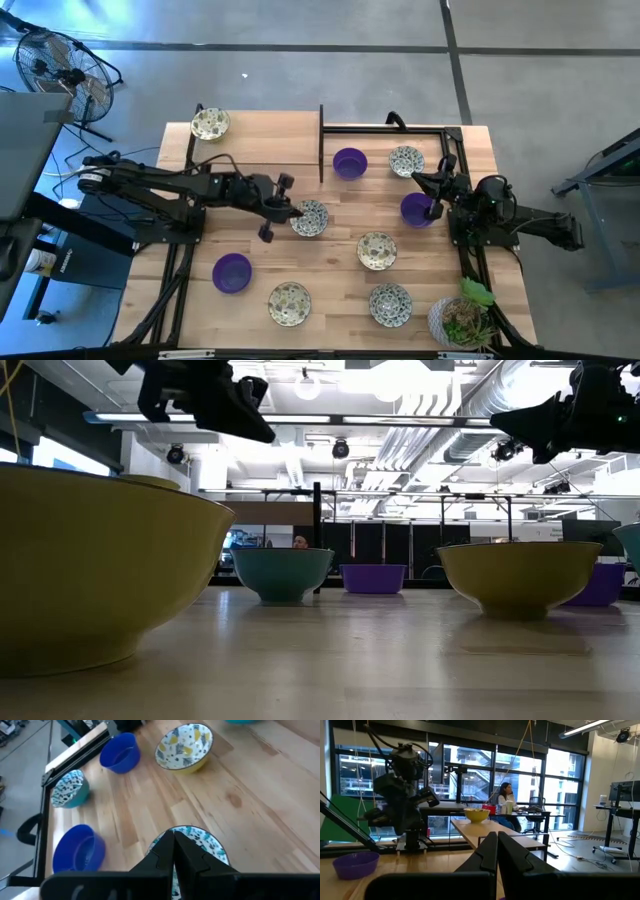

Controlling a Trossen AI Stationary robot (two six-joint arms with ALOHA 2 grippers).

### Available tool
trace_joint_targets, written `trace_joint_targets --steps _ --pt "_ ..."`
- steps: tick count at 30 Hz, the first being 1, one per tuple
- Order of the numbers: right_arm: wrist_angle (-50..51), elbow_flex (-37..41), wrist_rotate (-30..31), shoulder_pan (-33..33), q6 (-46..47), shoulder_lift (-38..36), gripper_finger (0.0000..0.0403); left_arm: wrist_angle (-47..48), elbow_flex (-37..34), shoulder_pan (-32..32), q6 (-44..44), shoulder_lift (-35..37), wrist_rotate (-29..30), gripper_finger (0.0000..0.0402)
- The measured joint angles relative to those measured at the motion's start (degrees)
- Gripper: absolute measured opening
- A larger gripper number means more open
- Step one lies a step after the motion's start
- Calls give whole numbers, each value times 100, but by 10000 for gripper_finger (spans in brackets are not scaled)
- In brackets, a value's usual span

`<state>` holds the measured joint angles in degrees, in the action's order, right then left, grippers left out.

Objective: Pick & Place Mini bowls
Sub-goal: Put the bottom left blue bowl on the shelf

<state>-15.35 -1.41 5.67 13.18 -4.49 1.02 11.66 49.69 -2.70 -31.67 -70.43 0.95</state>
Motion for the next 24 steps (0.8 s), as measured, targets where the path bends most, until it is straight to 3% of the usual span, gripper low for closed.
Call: trace_joint_targets --steps 12,18,21,24 --pt "0 0 13 -1 0 2 0 411 2 2 43 0 83 2" --pt "2 0 15 -1 0 2 0 708 8 2 387 2 -498 2" --pt "1 0 13 0 1 2 0 1335 135 -1 614 2 -721 5" --pt "1 0 13 -1 0 2 0 2054 369 -122 652 1 -560 16"
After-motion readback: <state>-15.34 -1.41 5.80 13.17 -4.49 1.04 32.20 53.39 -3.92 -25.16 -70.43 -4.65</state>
